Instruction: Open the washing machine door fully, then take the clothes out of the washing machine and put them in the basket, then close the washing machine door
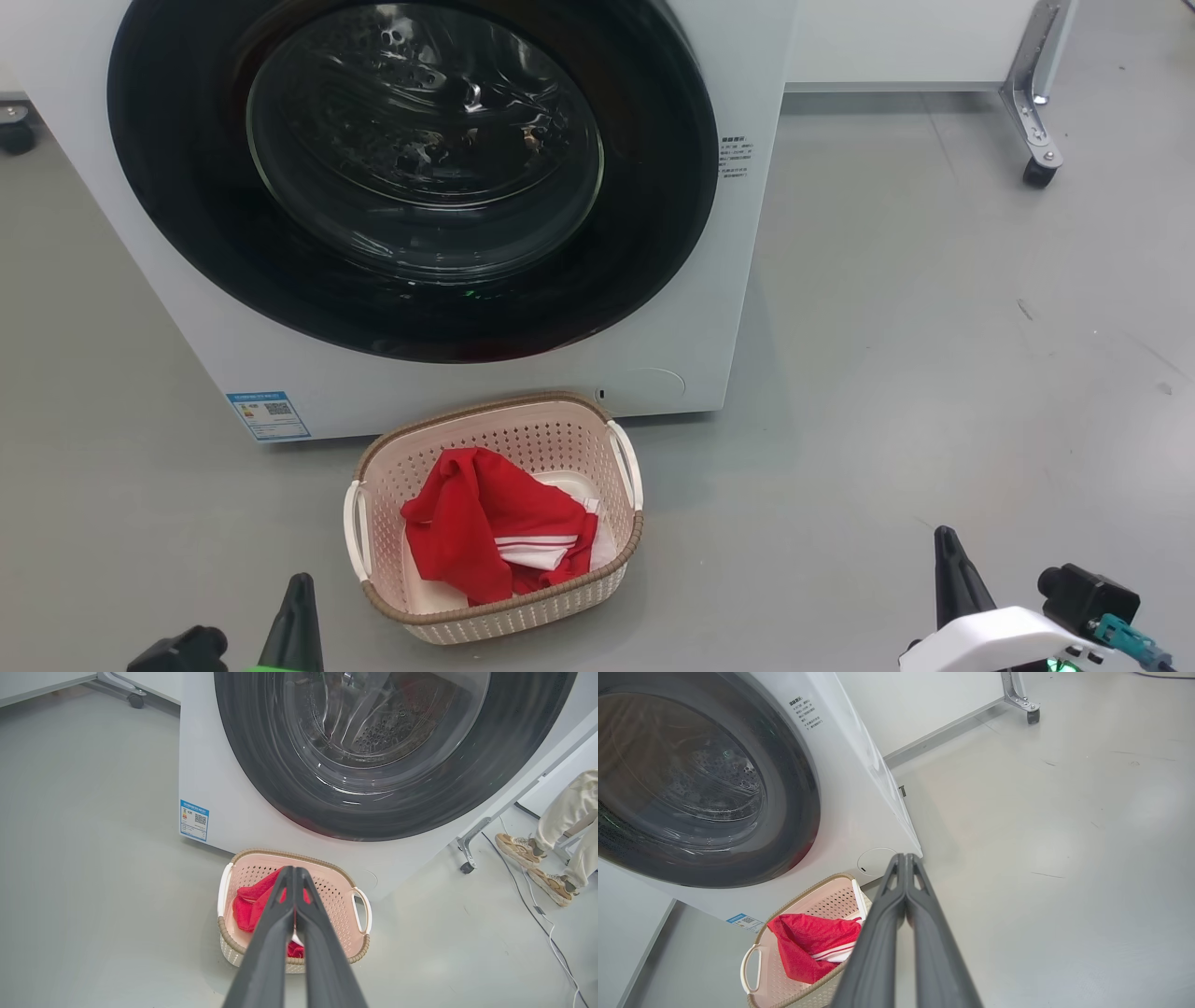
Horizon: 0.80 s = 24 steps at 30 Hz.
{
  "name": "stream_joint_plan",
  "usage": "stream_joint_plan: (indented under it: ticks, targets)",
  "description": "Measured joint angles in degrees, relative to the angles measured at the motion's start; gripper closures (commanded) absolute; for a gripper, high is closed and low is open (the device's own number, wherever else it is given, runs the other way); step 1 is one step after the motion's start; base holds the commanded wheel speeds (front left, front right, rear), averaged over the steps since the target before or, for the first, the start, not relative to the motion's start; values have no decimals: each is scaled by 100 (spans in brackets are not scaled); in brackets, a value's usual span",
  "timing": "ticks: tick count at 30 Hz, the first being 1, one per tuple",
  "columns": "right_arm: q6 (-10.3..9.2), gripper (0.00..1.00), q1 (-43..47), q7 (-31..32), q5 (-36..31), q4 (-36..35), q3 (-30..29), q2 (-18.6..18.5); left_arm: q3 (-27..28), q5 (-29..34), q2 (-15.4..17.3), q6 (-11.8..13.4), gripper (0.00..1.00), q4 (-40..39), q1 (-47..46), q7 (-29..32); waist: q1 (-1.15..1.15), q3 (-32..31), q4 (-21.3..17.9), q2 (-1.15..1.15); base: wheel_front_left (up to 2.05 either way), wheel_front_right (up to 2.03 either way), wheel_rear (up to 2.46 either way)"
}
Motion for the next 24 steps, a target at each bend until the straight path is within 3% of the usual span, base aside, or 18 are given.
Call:
stream_joint_plan:
  ticks: [24]
  targets:
    - [48, 100, -231, 404, 1786, -102, -349, -89, 325, -1705, 16, -196, 100, 3, -274, 403, 0, 0, 9, 0, 0, 0, 0]
